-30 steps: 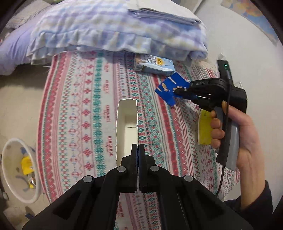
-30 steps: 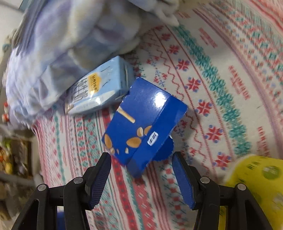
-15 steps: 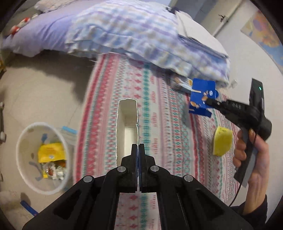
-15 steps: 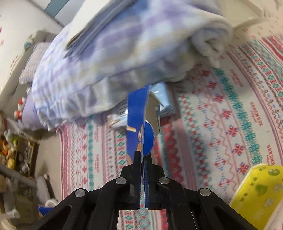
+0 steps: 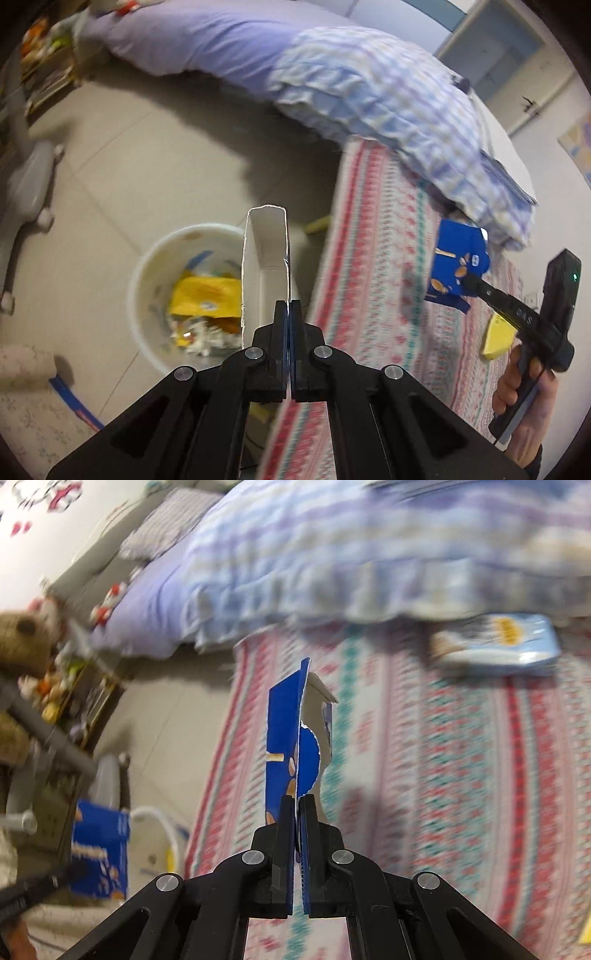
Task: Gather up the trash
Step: 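Release the piece into the wastebasket with left tool while right tool drops its blue piece in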
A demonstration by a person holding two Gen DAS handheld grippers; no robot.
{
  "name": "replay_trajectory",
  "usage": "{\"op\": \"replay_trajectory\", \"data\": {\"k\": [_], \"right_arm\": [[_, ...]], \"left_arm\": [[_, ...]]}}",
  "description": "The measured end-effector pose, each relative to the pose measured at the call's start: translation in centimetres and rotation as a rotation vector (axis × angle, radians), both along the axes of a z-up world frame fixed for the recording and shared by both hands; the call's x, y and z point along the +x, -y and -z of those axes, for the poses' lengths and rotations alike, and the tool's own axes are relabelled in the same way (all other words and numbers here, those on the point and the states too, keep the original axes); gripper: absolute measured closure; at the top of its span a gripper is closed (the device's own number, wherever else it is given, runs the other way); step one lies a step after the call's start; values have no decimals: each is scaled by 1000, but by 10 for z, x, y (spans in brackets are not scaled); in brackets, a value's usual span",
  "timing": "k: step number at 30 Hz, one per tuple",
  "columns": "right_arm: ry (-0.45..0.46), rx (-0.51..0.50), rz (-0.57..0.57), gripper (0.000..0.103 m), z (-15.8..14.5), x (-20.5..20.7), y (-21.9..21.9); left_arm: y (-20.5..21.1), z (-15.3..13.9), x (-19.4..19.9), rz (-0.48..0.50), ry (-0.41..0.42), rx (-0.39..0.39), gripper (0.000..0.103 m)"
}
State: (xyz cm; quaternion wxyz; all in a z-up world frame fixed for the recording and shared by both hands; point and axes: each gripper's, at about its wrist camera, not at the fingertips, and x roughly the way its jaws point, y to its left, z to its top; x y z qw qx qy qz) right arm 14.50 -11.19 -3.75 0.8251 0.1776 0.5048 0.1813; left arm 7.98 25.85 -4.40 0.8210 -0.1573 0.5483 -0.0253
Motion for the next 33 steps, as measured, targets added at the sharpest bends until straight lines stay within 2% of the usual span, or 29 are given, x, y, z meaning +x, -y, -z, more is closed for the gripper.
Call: {"op": "replay_trajectory", "data": {"k": [7, 13, 17, 19, 20, 24, 29, 33], "right_arm": [[-8, -25, -79, 102, 15, -6, -48], [-18, 2, -155, 102, 26, -16, -100], [-2, 18, -212, 102, 28, -22, -131], [3, 12, -242, 102, 30, -24, -148], [3, 9, -250, 102, 30, -25, -152], [1, 2, -294, 102, 39, -28, -177], [8, 16, -347, 102, 46, -32, -204], [42, 25, -401, 95, 48, -41, -227]], "left_arm": [[-34, 24, 1, -50, -58, 10, 103], [-47, 45, 6, -87, -130, 6, 102], [-59, 47, 6, -113, -146, 8, 99], [-64, 47, 5, -124, -147, 3, 88], [-67, 47, 4, -140, -146, -1, 86], [-78, 39, 2, -202, -134, -10, 86], [-81, 37, 4, -228, -138, -26, 86], [-80, 39, 5, -232, -151, -33, 86]]}}
